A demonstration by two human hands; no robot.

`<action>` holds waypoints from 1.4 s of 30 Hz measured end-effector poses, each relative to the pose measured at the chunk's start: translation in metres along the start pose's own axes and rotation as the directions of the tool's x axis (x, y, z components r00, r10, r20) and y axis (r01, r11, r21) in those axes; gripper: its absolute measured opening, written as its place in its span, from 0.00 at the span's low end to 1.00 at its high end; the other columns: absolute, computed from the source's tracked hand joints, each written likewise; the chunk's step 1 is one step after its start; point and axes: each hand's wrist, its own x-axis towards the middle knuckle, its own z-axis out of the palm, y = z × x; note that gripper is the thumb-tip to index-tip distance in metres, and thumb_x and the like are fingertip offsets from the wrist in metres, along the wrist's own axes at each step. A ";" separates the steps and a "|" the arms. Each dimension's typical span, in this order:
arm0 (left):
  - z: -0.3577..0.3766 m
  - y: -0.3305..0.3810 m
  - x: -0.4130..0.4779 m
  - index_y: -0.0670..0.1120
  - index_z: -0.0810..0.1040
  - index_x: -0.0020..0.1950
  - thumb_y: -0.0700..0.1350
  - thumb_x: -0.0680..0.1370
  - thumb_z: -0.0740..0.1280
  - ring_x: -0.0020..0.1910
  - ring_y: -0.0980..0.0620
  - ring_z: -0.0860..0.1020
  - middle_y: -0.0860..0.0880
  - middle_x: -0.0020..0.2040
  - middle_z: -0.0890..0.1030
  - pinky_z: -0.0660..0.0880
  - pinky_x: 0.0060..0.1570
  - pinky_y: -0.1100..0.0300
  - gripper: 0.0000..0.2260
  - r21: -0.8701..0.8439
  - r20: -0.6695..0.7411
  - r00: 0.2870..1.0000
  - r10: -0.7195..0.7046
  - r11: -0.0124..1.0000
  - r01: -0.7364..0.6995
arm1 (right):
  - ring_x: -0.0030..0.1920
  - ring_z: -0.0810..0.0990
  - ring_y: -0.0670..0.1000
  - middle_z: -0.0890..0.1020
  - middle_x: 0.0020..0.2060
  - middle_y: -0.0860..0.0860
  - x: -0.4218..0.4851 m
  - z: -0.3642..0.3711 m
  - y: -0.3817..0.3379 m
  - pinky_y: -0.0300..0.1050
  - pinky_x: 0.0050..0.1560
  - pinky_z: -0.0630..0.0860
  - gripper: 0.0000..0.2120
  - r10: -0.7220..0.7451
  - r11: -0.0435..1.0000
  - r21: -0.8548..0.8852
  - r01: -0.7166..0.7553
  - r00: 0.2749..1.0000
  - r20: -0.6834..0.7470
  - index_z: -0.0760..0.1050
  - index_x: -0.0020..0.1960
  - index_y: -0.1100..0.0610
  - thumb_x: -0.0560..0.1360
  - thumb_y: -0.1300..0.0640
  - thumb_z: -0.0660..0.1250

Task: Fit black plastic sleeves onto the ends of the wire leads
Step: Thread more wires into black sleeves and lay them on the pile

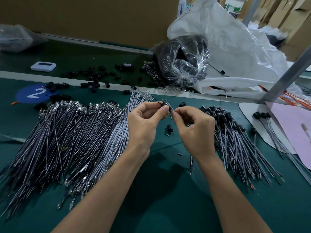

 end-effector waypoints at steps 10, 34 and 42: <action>0.000 -0.002 -0.001 0.41 0.81 0.46 0.34 0.72 0.74 0.41 0.53 0.84 0.47 0.40 0.86 0.78 0.44 0.65 0.06 0.025 0.014 1.000 -0.014 1.000 0.014 | 0.36 0.78 0.44 0.83 0.35 0.50 0.000 -0.002 -0.002 0.28 0.40 0.72 0.01 -0.027 1.000 -0.011 0.027 1.000 0.016 0.82 0.42 0.62 0.72 0.64 0.73; 0.001 -0.001 -0.005 0.42 0.83 0.44 0.32 0.72 0.73 0.41 0.47 0.84 0.44 0.41 0.86 0.83 0.46 0.52 0.06 0.099 0.177 0.984 0.003 0.995 -0.021 | 0.39 0.84 0.48 0.86 0.37 0.49 0.010 -0.014 -0.008 0.42 0.42 0.79 0.01 0.375 0.823 0.372 -0.430 0.902 0.214 0.84 0.44 0.56 0.73 0.61 0.73; 0.000 -0.002 -0.004 0.47 0.85 0.44 0.30 0.72 0.72 0.41 0.51 0.84 0.48 0.42 0.86 0.81 0.45 0.59 0.12 0.172 0.223 0.974 0.033 0.982 -0.073 | 0.30 0.77 0.40 0.84 0.32 0.47 0.014 -0.020 -0.006 0.29 0.34 0.71 0.06 0.427 0.660 0.530 -0.533 0.846 0.319 0.84 0.42 0.58 0.70 0.68 0.73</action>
